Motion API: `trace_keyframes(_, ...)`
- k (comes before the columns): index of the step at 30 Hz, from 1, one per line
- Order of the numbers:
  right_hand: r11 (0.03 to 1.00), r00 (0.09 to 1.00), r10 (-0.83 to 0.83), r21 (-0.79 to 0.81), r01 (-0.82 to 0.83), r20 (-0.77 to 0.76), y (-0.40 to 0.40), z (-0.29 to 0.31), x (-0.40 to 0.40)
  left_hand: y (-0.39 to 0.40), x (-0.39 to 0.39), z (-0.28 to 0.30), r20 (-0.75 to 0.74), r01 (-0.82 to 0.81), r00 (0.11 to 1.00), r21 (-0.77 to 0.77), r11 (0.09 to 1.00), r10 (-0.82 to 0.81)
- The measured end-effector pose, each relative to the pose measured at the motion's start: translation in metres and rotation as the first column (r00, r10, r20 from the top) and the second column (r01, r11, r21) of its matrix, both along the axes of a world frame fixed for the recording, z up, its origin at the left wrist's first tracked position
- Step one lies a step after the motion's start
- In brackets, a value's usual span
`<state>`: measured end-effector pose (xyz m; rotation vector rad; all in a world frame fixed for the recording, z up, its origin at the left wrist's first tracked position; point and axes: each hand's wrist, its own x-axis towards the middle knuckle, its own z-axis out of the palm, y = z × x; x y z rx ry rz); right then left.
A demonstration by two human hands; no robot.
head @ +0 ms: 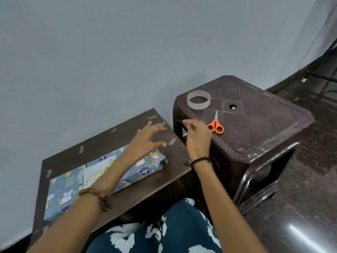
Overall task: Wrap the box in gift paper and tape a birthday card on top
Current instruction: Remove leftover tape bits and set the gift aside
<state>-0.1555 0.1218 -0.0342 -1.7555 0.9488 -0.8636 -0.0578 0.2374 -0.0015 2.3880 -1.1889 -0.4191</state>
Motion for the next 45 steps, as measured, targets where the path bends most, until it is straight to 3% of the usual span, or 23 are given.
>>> trace_keyframes(4, 0.968, 0.999, 0.014, 0.250, -0.022, 0.035, 0.051, -0.021, -0.002, 0.050, 0.009, -0.014, 0.061, -0.024, 0.998, 0.399, 0.917, 0.000)
trace_keyframes(7, 0.945, 0.998, -0.015, 0.326, -0.006, 0.061, 0.078, -0.041, -0.003, 0.060, 0.003, -0.028, 0.082, -0.002, 0.996, 0.445, 0.896, -0.039)
trace_keyframes(10, 0.963, 0.993, -0.063, 0.268, 0.033, 0.104, 0.097, -0.052, -0.009, 0.056, -0.003, -0.026, 0.121, 0.060, 0.985, 0.410, 0.910, -0.120)
trace_keyframes(15, 0.989, 0.985, -0.024, 0.151, -0.002, 0.169, 0.117, -0.056, -0.019, 0.044, -0.006, -0.034, 0.229, 0.064, 0.944, 0.584, 0.810, -0.239)
trace_keyframes(31, 0.995, 0.993, 0.076, 0.078, -0.069, -0.088, 0.126, -0.054, -0.022, 0.035, -0.006, -0.034, 0.320, 0.055, 0.899, 0.595, 0.802, -0.298)
trace_keyframes(38, 0.985, 0.959, 0.150, -0.046, -0.166, -0.239, 0.123, -0.053, -0.023, 0.037, -0.007, -0.034, 0.316, 0.052, 0.902, 0.597, 0.801, -0.294)
trace_keyframes(45, 0.990, 0.978, 0.139, -0.016, -0.143, -0.155, 0.129, -0.051, -0.026, 0.036, -0.008, -0.035, 0.318, 0.048, 0.903, 0.593, 0.804, -0.288)
